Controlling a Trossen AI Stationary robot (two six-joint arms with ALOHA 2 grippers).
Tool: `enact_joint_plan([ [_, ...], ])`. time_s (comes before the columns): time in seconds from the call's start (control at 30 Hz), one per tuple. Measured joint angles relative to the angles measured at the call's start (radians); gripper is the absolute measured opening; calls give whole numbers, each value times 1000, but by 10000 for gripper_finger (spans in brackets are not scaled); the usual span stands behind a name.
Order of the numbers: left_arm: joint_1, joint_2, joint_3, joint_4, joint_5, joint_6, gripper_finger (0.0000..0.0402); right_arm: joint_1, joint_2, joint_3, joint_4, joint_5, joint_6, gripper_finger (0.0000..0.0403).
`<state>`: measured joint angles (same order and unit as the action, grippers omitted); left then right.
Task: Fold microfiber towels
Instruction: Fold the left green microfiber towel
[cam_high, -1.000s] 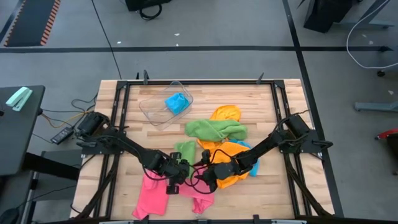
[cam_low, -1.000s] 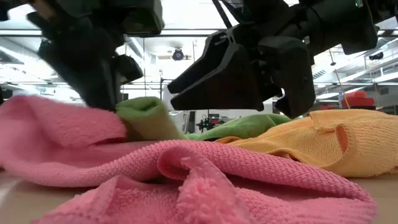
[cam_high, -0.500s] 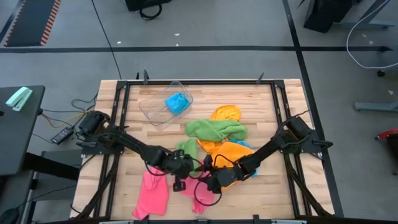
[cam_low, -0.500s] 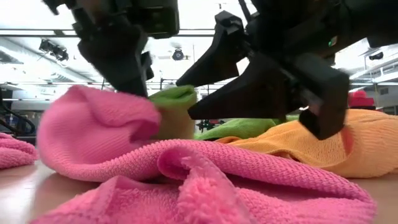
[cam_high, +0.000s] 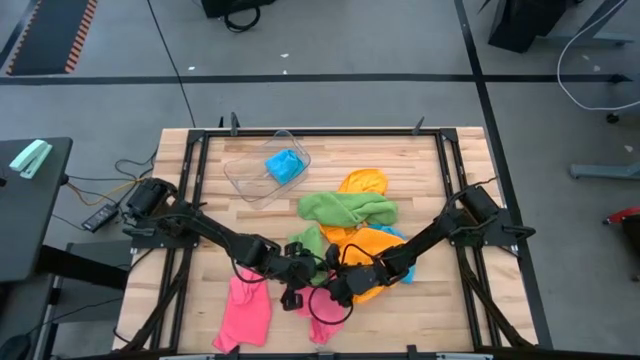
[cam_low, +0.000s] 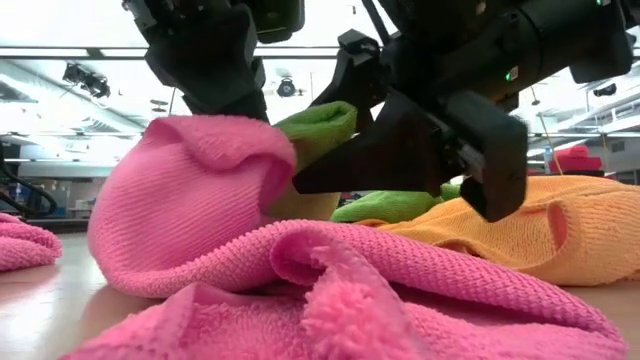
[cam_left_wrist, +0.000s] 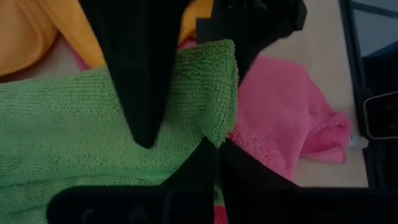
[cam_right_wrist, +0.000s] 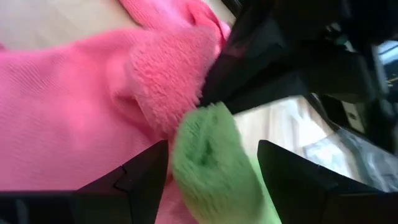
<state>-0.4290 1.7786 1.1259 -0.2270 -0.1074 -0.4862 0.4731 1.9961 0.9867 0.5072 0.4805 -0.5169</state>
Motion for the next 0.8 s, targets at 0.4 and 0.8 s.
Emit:
enact_joint_plan([
  [0.4,-2,0,0,42,0,-3,29,-22,0,0,-5,-105,42,142],
  [0.8,-58,0,1,16,27,25,102,-26,0,0,-48,-141,64,44],
])
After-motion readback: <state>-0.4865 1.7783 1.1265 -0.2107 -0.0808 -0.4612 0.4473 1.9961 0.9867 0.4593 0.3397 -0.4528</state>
